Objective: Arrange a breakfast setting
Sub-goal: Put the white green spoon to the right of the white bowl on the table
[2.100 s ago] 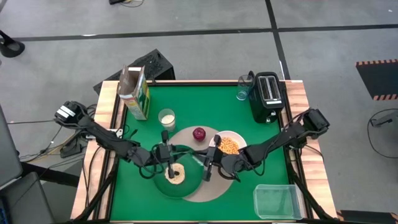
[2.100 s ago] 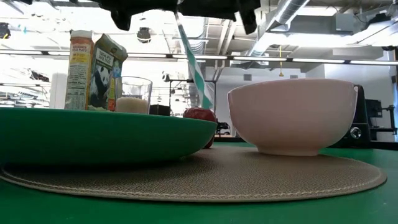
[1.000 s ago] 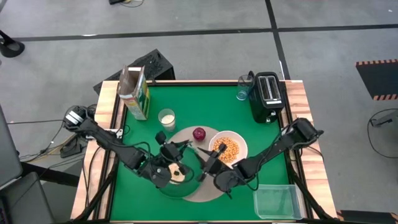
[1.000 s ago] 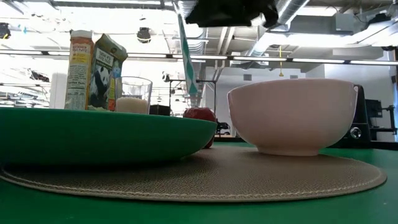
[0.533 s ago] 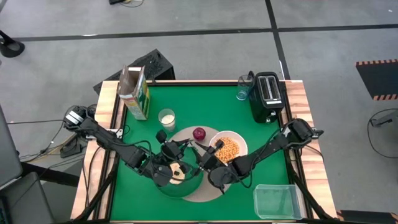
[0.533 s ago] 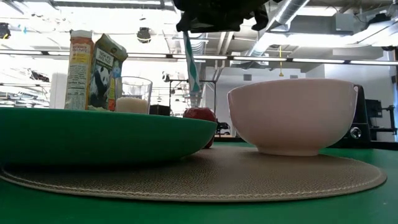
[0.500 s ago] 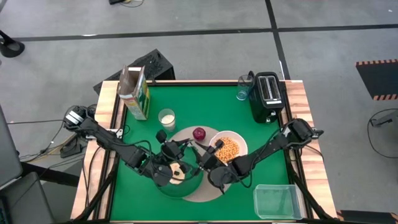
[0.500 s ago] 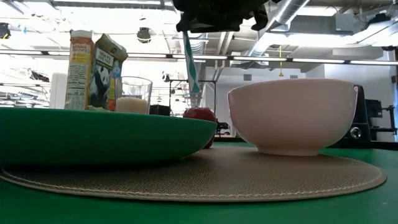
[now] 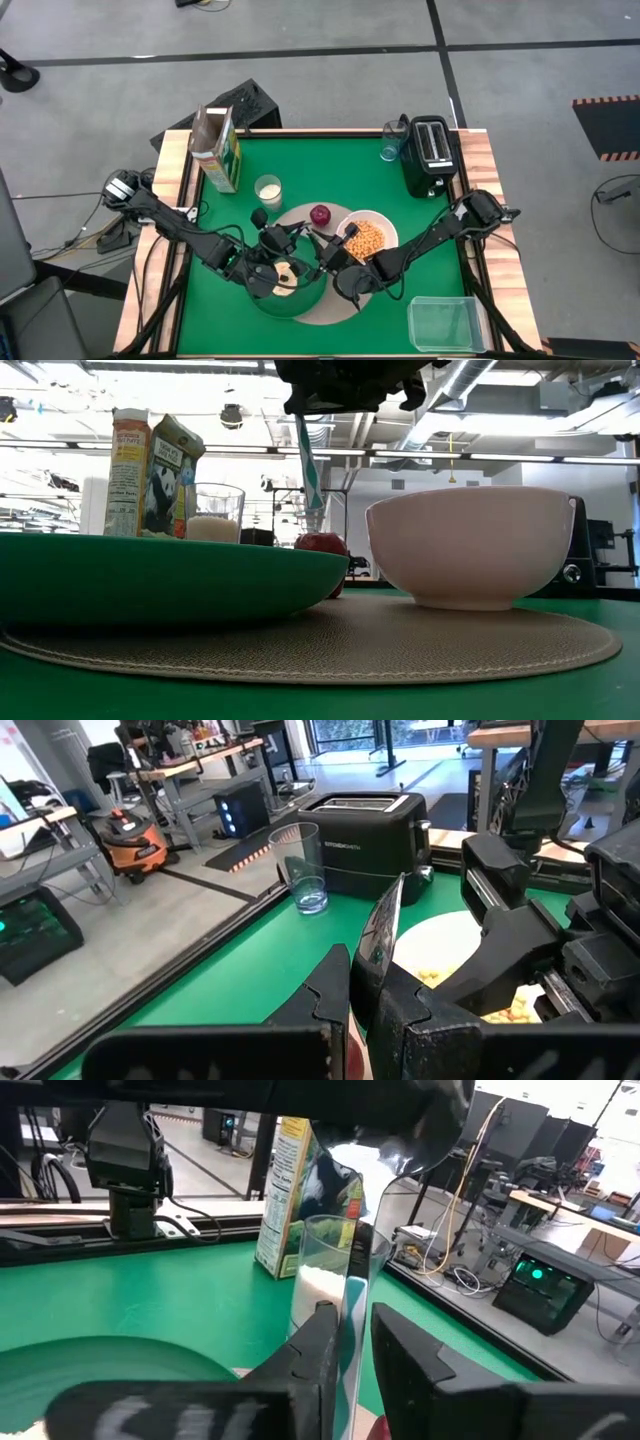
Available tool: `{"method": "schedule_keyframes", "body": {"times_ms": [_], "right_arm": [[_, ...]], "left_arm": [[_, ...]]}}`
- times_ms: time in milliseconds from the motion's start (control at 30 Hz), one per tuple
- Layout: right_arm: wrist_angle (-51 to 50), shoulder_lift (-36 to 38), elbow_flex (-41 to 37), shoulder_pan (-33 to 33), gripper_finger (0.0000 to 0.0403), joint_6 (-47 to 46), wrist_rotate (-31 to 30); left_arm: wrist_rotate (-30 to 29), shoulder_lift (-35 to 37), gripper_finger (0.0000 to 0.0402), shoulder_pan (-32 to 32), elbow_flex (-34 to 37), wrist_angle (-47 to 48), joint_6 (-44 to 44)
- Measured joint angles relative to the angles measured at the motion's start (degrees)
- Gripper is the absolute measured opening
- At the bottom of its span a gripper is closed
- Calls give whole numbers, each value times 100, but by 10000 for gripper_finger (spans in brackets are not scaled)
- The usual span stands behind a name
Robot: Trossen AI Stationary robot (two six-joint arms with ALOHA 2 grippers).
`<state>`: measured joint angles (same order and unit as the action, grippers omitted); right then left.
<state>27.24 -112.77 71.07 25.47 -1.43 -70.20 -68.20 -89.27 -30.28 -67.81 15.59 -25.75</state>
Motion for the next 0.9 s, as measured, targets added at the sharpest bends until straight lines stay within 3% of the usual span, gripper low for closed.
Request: {"method": "schedule_keyframes", "body": {"times_ms": [567,900], "right_arm": [[-14,7,0,-7,40,-7,51],[-20,7,-2,-13,38,7,91]], "left_arm": [[13,0,6,-1,4,1,13],[278,204,115,-149,4,175,73]]}}
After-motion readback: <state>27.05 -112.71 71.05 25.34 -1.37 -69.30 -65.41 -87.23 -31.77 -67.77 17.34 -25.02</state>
